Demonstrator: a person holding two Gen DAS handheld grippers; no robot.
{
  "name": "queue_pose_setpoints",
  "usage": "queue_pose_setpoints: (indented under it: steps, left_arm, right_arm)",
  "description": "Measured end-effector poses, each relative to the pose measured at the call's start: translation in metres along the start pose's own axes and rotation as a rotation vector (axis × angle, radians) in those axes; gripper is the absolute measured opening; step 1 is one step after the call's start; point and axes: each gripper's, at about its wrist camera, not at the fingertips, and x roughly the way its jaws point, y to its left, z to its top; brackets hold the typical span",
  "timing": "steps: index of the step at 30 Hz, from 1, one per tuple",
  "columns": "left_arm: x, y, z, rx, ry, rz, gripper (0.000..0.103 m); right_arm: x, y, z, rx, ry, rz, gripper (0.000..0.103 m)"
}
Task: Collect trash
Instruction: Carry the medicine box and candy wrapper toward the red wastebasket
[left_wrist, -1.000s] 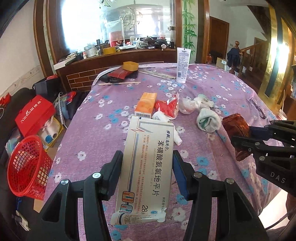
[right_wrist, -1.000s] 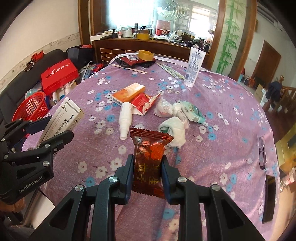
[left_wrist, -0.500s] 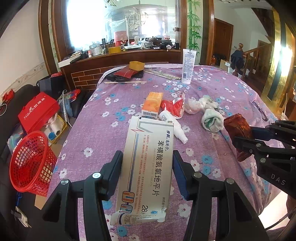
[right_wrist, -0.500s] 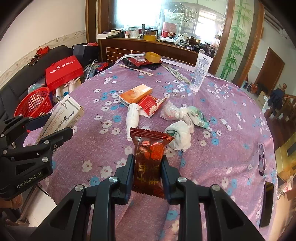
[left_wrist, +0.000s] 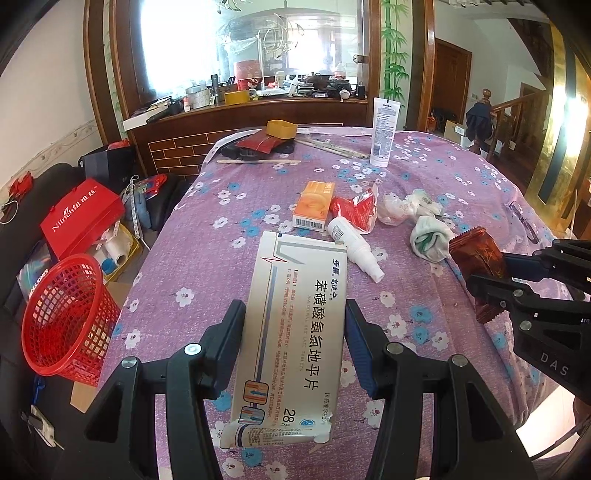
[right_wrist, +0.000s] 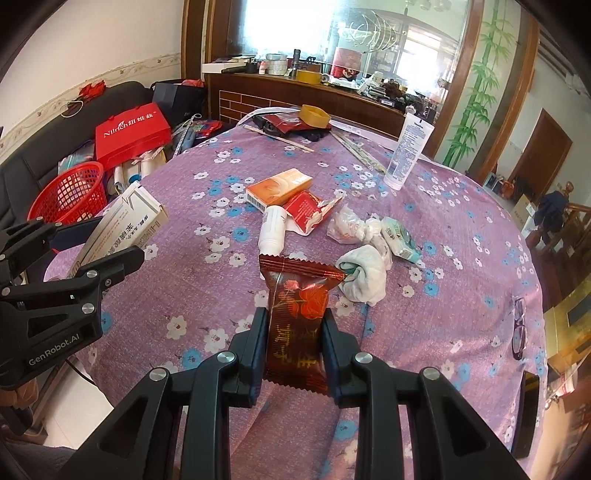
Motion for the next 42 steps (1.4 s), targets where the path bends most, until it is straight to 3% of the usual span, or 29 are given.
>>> queue_pose_setpoints:
  steps: [32,42]
  left_arm:
    - [0.002,0.021,-0.010,-0.052,0.023,0.030,0.052]
    - [-0.007,0.041,-0.013,-0.100,0.016,0.056,0.052]
  right_arm:
    - [0.014,0.021,0.004,-0.075,0.029,0.006,0.029]
    - [0.021,0.029,0.008,-0.049,0.045,0.120,0.029]
